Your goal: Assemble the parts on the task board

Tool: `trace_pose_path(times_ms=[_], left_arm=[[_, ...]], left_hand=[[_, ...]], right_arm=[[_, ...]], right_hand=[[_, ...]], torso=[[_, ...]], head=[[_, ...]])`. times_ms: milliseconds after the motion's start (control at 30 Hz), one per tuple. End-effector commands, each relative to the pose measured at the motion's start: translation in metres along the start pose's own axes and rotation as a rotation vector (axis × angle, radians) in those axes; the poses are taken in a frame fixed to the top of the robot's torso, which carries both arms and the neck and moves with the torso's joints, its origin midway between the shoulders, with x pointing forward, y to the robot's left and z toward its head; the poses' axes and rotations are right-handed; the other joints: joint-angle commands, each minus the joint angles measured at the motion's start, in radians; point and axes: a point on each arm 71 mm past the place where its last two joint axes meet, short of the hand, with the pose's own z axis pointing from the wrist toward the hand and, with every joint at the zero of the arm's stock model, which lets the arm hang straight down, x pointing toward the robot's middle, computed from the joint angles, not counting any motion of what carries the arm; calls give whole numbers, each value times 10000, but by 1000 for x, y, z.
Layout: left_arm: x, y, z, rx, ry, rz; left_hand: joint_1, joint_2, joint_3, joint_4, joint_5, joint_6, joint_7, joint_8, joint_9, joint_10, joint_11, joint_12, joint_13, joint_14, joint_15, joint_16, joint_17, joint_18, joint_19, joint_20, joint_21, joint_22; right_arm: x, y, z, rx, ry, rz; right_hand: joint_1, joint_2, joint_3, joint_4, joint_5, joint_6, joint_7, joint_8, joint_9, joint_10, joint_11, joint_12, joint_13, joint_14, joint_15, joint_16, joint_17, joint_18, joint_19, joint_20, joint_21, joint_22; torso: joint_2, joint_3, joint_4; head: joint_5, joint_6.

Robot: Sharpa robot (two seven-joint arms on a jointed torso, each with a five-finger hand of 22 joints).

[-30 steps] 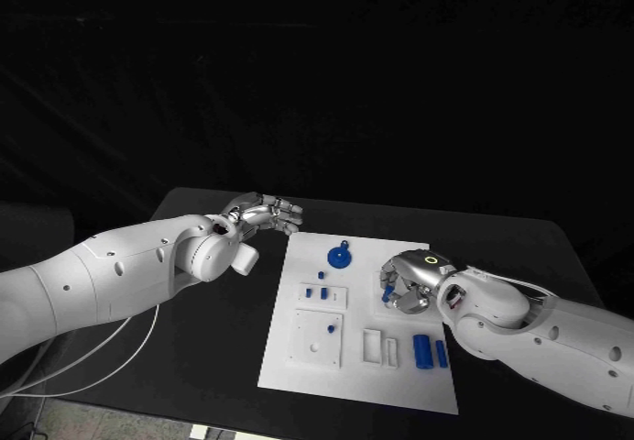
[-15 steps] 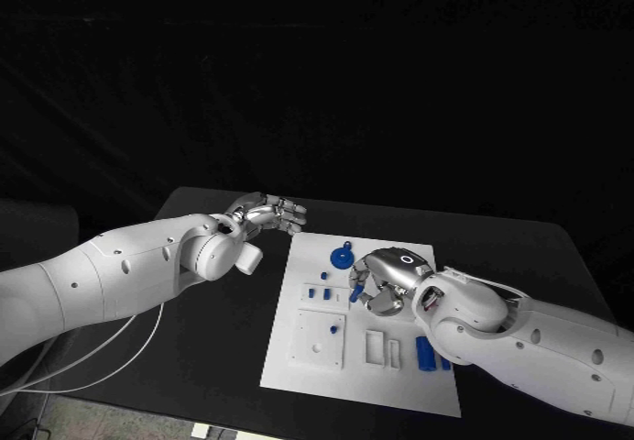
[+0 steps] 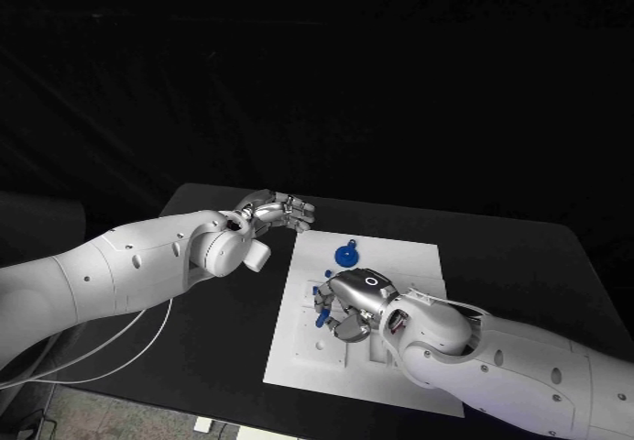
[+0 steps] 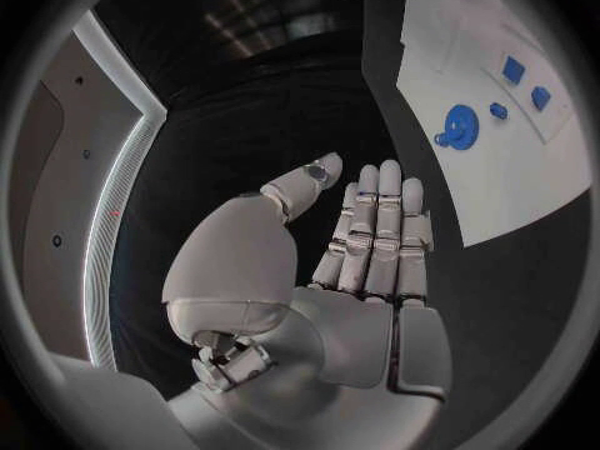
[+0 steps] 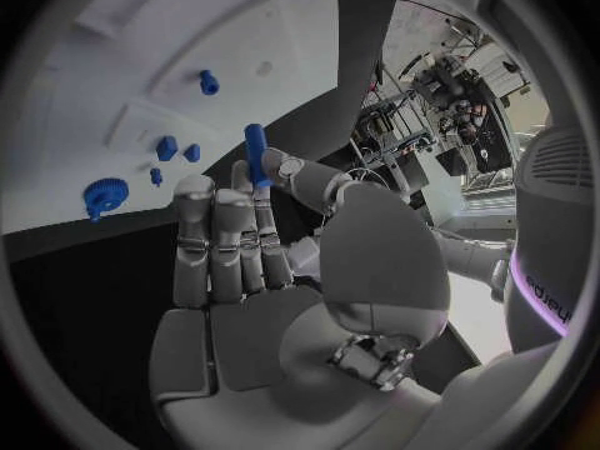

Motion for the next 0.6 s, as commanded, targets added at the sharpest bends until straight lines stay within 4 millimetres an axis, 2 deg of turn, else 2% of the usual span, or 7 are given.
trace_pose_path(times_ms=[33, 233, 600], left_arm=[[3, -2, 1, 123, 194, -28], [4, -2, 1, 120, 217, -31], [3, -2, 1, 118, 213, -30]], left_hand=[[-3, -2, -30, 19, -45, -82, 14, 55, -8, -75, 10, -62, 14, 24, 13, -70, 13, -49, 41, -29, -53, 11], [-4, 0, -31, 21, -46, -82, 14, 58, -8, -75, 10, -62, 16, 24, 13, -76, 22, -50, 40, -29, -56, 13], [-8, -1, -34, 25, -48, -83, 14, 60, -9, -75, 10, -63, 17, 24, 14, -86, 34, -51, 40, -27, -61, 17]], right_arm=[[4, 4, 1, -302, 95, -358], [16, 7, 2, -393, 446, -455], [27, 7, 0, -385, 764, -590]], right_hand=[[-2, 69, 47, -1, -13, 60, 0, 47, 185, 362, -51, 63, 12, -37, -76, -14, -6, 691, -31, -69, 63, 197], [-5, 65, 53, -12, -13, 61, -1, 48, 194, 360, -51, 66, 25, -36, -76, -14, -5, 691, -31, -71, 66, 197], [-11, 65, 64, -34, -13, 65, -3, 51, 211, 356, -52, 72, 49, -33, -77, -14, -3, 691, -30, -75, 73, 198]], torso=[[1, 0, -12], [6, 13, -18], [4, 25, -32]], head=[[60, -25], [128, -49], [172, -122]])
